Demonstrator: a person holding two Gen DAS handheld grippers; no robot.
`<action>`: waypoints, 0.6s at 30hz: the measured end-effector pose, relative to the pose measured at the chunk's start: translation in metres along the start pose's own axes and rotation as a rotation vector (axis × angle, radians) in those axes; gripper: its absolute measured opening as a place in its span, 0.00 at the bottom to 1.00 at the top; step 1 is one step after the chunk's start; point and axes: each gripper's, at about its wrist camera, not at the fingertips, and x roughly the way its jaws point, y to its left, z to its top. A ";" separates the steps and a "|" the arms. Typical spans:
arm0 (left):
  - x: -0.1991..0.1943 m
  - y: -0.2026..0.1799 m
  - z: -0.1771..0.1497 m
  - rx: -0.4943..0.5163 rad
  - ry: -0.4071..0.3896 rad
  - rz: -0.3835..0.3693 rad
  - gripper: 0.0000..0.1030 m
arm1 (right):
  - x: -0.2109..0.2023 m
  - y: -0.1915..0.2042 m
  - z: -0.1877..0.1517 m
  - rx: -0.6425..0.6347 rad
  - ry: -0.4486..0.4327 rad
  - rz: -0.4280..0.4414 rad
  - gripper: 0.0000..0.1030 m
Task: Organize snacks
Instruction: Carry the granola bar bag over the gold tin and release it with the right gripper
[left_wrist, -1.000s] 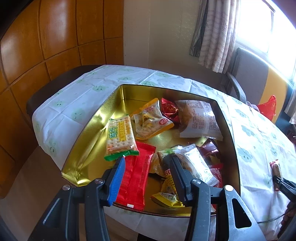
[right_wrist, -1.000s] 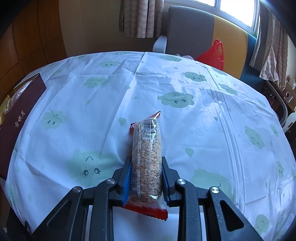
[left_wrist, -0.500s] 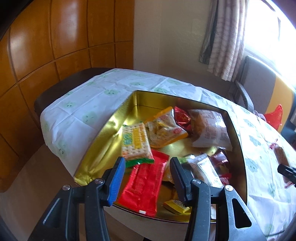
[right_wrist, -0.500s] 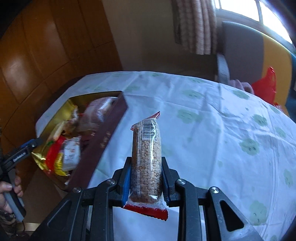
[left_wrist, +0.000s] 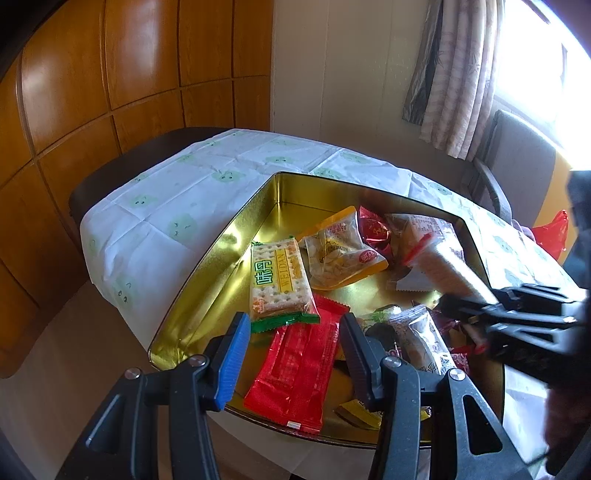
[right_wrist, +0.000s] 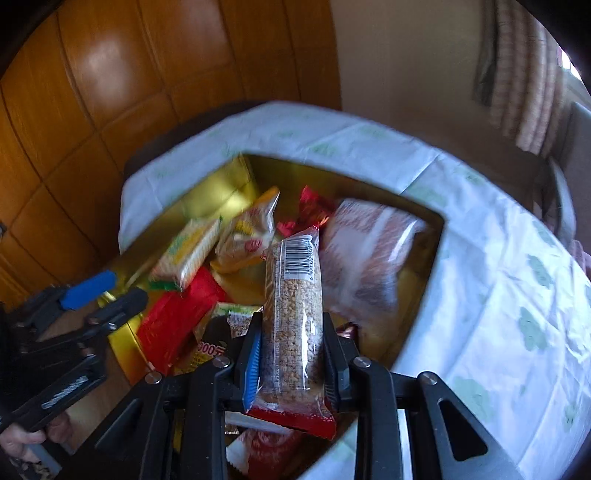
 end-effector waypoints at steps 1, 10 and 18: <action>0.001 0.000 0.000 0.001 0.003 0.000 0.50 | 0.005 -0.001 -0.001 0.003 0.011 -0.003 0.28; 0.001 -0.003 -0.002 0.003 0.007 0.000 0.50 | -0.022 -0.009 -0.020 0.008 -0.036 0.013 0.30; 0.000 -0.003 -0.001 0.001 0.004 0.000 0.50 | -0.006 -0.002 -0.014 -0.009 -0.014 -0.008 0.19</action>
